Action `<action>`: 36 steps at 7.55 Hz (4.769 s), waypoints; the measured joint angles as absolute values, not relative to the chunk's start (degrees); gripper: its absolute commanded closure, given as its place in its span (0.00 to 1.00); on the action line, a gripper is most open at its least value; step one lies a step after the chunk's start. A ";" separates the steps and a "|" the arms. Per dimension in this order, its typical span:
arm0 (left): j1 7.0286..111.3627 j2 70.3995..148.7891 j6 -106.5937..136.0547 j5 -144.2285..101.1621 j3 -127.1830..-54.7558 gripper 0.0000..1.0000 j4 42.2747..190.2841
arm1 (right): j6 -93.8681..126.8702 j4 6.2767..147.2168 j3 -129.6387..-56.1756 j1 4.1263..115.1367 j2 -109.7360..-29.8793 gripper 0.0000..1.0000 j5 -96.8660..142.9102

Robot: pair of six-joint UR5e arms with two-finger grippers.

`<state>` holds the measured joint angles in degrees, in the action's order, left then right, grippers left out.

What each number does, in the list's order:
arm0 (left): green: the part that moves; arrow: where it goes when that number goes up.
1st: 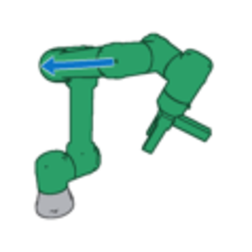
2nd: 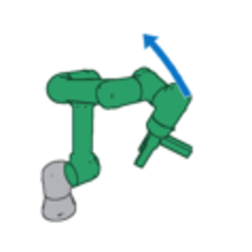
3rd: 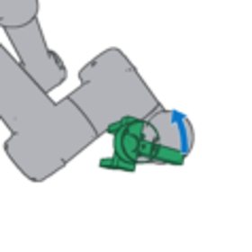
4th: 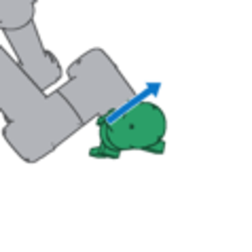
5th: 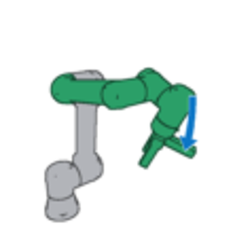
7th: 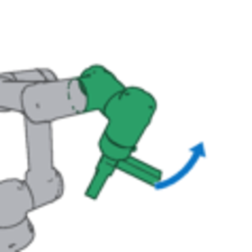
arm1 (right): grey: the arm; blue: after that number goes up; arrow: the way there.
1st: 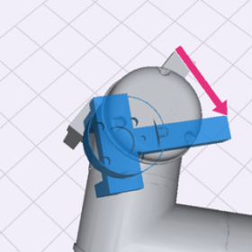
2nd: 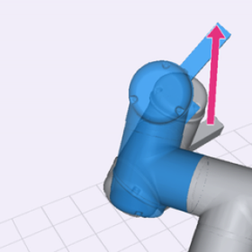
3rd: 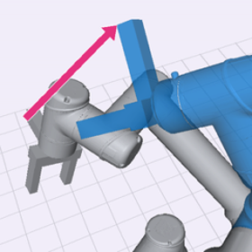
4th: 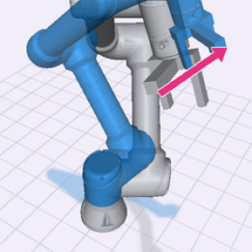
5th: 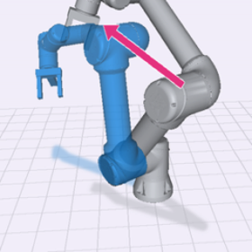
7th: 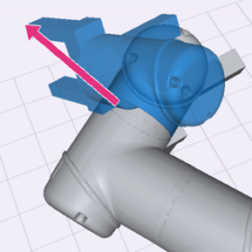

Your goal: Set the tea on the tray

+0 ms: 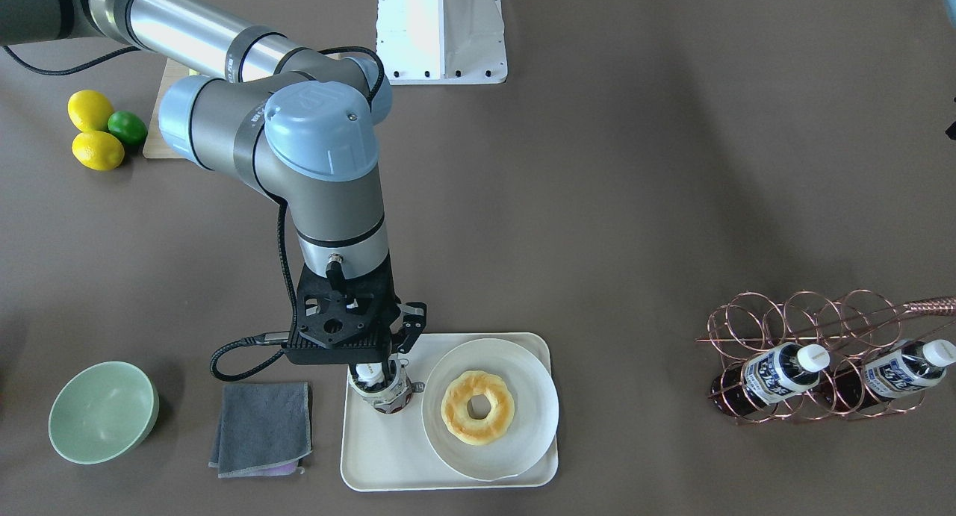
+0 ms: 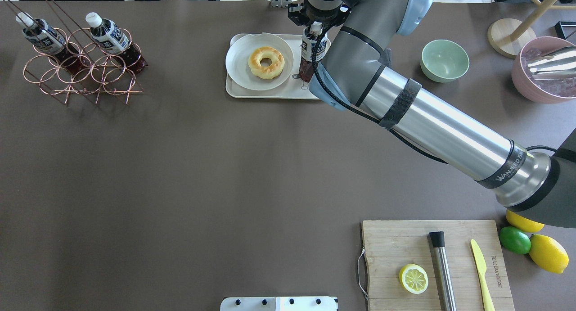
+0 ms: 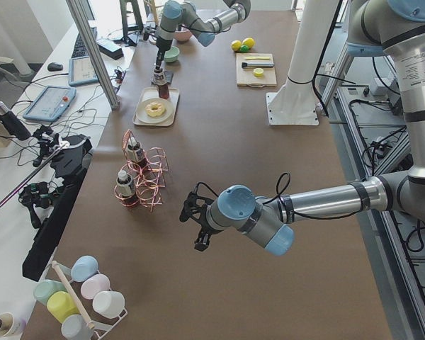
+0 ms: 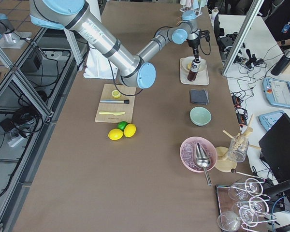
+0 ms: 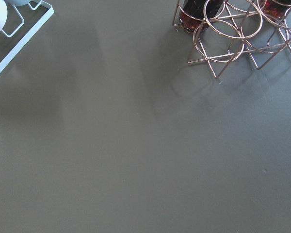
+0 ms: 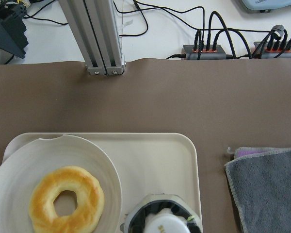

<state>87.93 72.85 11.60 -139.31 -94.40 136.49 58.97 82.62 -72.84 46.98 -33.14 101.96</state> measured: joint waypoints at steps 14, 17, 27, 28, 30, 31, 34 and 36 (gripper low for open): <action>87.89 73.21 11.38 -139.31 -94.21 0.01 136.30 | 22.49 103.04 -102.91 74.56 -67.97 0.00 122.94; 87.89 72.06 11.34 -138.59 -92.06 0.01 135.88 | -4.69 103.89 -101.38 84.39 -84.47 0.00 122.81; 94.35 78.30 -2.97 -137.59 -87.97 0.01 107.71 | -8.46 100.77 -93.54 89.08 -91.97 0.00 127.04; 95.58 80.59 -2.96 -137.36 -89.26 0.01 102.38 | -8.45 100.58 -93.42 89.06 -91.90 0.00 127.08; 96.19 86.58 -3.02 -133.98 -91.65 0.01 90.29 | -8.44 100.48 -93.53 89.04 -91.86 0.00 127.16; 96.18 87.67 -3.10 -132.42 -92.33 0.01 87.08 | -8.44 100.47 -93.61 89.04 -91.85 0.00 127.21; 96.16 87.82 -3.23 -131.35 -92.47 0.01 85.19 | -8.47 100.46 -93.78 88.97 -91.81 0.00 127.26; 96.15 87.53 -3.22 -131.43 -92.37 0.01 85.17 | -8.45 100.46 -93.85 88.95 -91.73 0.00 127.47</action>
